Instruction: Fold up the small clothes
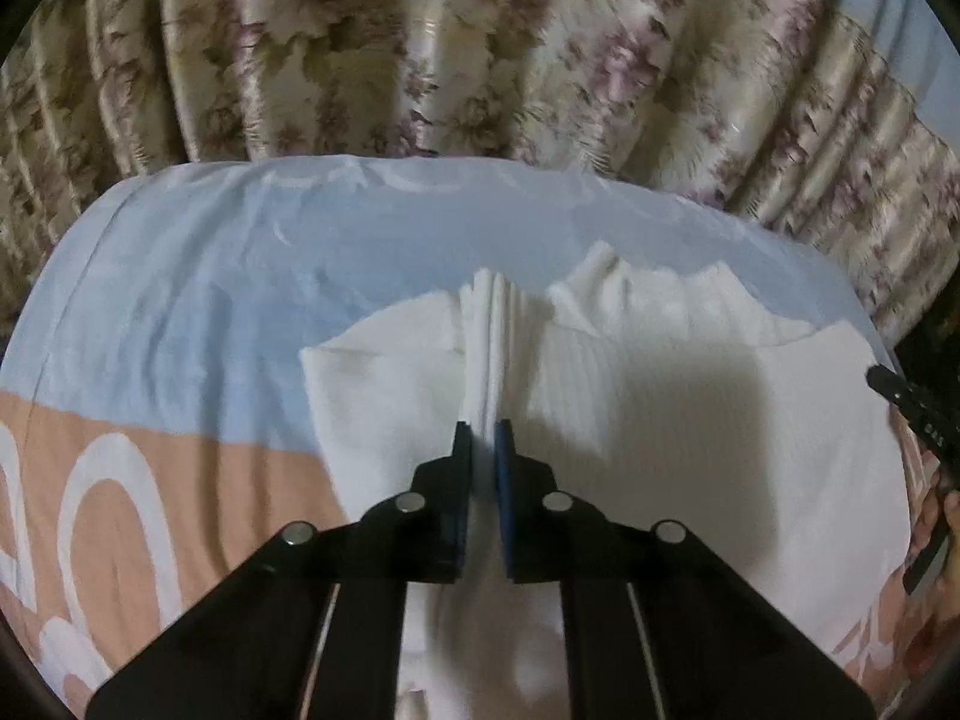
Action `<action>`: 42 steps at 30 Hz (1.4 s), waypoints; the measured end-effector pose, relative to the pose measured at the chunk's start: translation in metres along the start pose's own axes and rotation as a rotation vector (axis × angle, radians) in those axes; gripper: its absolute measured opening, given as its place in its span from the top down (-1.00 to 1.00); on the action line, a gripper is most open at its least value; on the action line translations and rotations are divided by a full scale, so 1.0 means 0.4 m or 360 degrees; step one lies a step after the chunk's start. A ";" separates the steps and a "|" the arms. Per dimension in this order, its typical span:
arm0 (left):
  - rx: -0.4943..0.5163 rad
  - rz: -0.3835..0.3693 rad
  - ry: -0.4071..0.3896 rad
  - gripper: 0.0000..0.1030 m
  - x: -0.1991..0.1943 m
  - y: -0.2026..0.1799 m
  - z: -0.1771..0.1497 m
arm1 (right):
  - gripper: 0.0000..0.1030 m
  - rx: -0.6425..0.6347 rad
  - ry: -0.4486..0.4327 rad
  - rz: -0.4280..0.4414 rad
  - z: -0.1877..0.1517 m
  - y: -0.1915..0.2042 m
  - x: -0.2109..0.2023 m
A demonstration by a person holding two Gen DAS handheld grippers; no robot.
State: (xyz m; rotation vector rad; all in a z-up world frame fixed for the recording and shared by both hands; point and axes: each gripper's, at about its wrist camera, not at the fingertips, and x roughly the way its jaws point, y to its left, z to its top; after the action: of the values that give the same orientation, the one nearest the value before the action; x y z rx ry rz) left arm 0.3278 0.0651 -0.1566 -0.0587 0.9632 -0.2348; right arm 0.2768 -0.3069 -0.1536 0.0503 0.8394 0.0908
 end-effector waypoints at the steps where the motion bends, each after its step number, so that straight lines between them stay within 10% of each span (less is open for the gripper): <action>1: -0.0008 0.0000 0.0013 0.84 0.005 0.007 -0.002 | 0.87 0.0003 0.0011 -0.0001 0.003 -0.002 0.005; 7: 0.0039 0.0056 0.0023 0.64 -0.006 0.006 -0.019 | 0.78 -0.0007 0.0056 0.0039 -0.012 -0.002 0.027; 10: 0.0152 0.0118 -0.0046 -0.15 -0.054 -0.022 -0.035 | 0.37 0.0010 0.0015 0.0104 -0.012 -0.005 -0.019; 17: 0.0235 0.0076 -0.0076 -0.31 -0.156 -0.055 -0.129 | 0.00 0.0039 0.0022 0.0158 -0.086 0.011 -0.132; 29: 0.0174 -0.0050 0.0081 -0.27 -0.169 -0.041 -0.305 | 0.00 0.0099 0.0213 0.0131 -0.303 0.029 -0.212; 33: 0.0205 -0.0079 0.0065 0.35 -0.185 -0.049 -0.321 | 0.25 0.0161 0.0223 0.0170 -0.311 0.027 -0.215; 42: 0.0221 -0.0166 0.0022 0.78 -0.214 -0.028 -0.283 | 0.78 -0.0037 0.0155 0.0040 -0.267 0.058 -0.235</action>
State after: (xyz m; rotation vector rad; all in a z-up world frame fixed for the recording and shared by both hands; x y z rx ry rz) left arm 0.1864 0.0795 -0.1507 0.0198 0.9562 -0.3983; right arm 0.1334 -0.2922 -0.1534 0.0350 0.9348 0.1277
